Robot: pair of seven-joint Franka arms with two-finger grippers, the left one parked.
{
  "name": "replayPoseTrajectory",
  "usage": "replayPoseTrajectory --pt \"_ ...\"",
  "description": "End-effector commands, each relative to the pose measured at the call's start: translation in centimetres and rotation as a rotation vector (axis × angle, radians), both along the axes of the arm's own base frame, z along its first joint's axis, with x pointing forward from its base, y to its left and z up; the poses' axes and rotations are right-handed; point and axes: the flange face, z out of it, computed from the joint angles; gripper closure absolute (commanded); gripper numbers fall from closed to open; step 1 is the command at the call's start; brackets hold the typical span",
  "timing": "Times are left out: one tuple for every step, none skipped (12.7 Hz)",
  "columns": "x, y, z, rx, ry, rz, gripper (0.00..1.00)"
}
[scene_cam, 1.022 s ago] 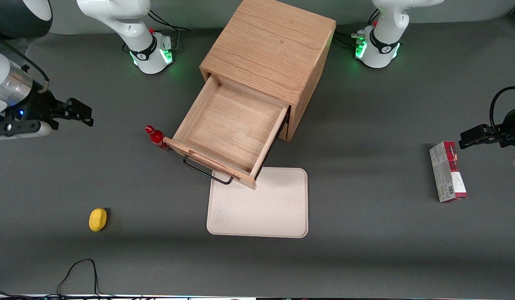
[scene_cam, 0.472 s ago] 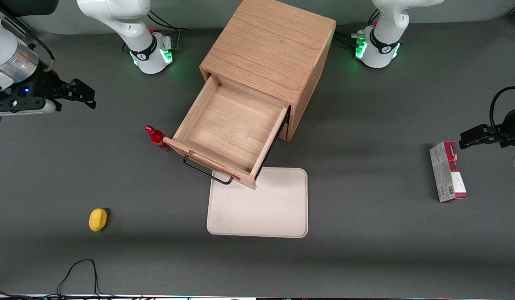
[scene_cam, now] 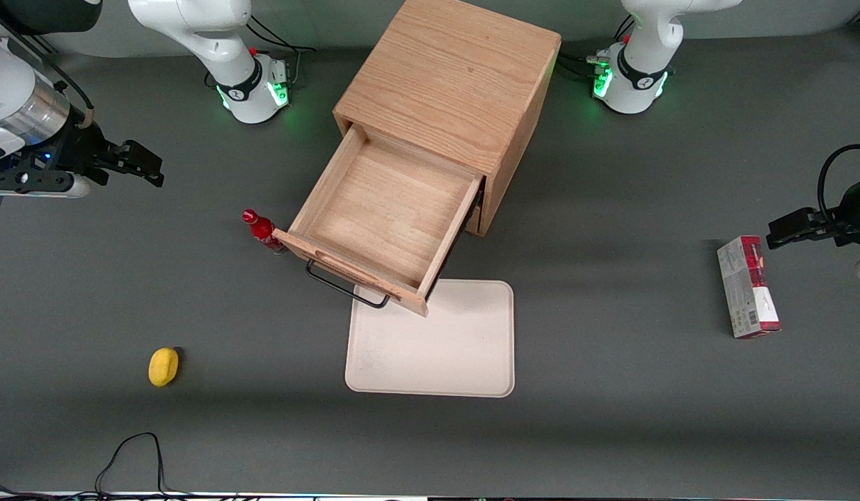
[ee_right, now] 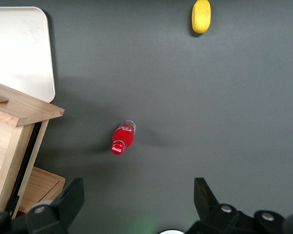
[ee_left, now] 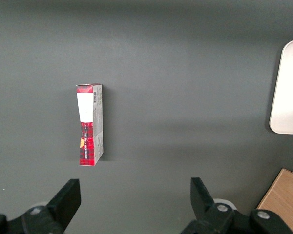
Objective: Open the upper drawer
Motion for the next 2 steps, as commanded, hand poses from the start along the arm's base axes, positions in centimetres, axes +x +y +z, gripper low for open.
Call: replayPoseTrajectory --pt "0.97 0.05 0.14 0.025 -0.009 -0.035 0.00" --pt "1.08 -0.11 0.13 0.026 -0.009 -0.038 0.00"
